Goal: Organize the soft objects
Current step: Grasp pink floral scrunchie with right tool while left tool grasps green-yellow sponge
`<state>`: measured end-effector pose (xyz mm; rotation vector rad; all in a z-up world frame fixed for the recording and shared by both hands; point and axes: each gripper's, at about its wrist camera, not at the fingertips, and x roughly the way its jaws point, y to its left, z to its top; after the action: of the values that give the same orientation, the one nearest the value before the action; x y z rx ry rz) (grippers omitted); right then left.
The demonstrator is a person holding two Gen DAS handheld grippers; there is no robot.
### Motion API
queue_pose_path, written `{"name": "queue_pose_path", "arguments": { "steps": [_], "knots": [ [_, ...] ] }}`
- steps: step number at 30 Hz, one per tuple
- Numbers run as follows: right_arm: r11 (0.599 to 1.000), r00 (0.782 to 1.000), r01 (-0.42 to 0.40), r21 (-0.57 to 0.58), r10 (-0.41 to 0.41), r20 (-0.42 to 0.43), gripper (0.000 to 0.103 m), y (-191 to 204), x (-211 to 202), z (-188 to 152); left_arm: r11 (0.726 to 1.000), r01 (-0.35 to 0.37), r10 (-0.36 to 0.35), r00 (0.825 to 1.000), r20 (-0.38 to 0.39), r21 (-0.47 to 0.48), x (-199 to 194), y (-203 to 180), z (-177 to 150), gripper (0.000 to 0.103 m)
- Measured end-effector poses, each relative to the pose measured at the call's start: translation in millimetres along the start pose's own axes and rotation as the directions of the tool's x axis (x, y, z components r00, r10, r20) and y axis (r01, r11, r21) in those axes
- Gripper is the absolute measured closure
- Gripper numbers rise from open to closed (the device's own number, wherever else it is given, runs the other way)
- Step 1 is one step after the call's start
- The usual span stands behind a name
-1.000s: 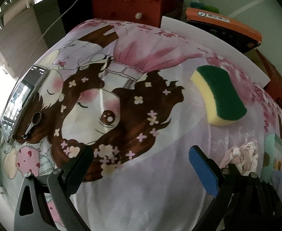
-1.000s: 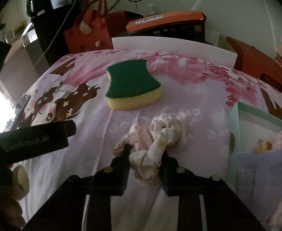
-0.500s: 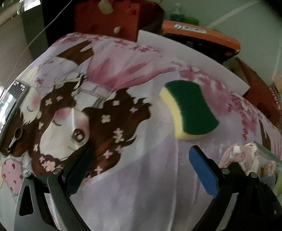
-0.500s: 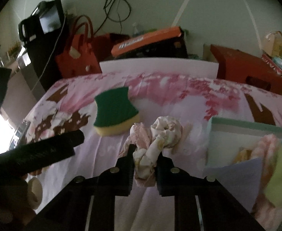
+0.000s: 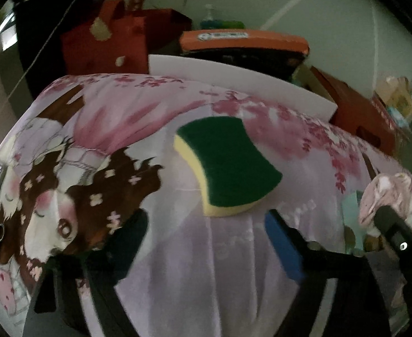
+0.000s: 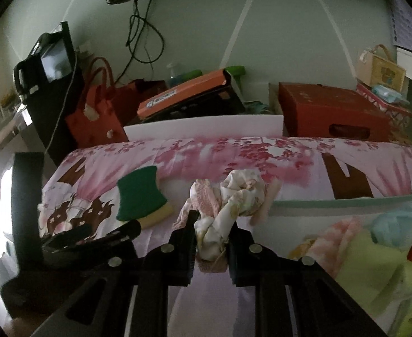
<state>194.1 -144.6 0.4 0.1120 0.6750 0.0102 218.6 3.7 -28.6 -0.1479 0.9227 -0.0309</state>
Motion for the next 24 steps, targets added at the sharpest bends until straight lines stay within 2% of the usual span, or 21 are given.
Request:
{"name": "queue_pose_path", "arguments": {
  "steps": [7, 11, 13, 16, 20, 24],
  "knots": [
    [0.999, 1.000, 0.006, 0.038, -0.006, -0.008, 0.083, -12.1, 1.8, 1.3, 0.997, -0.017, 0.018, 1.000, -0.008, 0.075, 18.1, -13.4, 1.5, 0.041],
    [0.999, 1.000, 0.009, 0.050, -0.009, -0.012, 0.083, -15.7, 2.9, 1.2, 0.995, -0.011, 0.010, 1.000, 0.003, 0.101, 22.8, -18.6, 3.5, 0.045],
    [0.999, 1.000, 0.010, 0.054, -0.009, -0.014, 0.083, -16.7, 3.2, 1.1, 0.993, -0.010, 0.008, 1.000, 0.013, 0.118, 23.7, -22.3, 4.4, 0.059],
    [0.998, 1.000, 0.009, 0.058, -0.008, -0.017, 0.083, -17.2, 3.7, 1.0, 0.992, 0.019, -0.020, 1.000, 0.011, 0.127, 24.9, -25.5, 5.3, 0.060],
    [0.998, 1.000, 0.010, 0.060, -0.009, -0.020, 0.083, -17.6, 4.3, 0.8, 0.988, 0.005, -0.009, 1.000, 0.024, 0.157, 24.3, -30.7, 4.5, 0.064],
    [0.998, 1.000, 0.010, 0.060, -0.009, -0.022, 0.083, -17.6, 4.3, 0.6, 0.989, 0.015, -0.020, 0.999, 0.034, 0.147, 22.2, -28.7, 4.4, 0.066]
  ]
}}
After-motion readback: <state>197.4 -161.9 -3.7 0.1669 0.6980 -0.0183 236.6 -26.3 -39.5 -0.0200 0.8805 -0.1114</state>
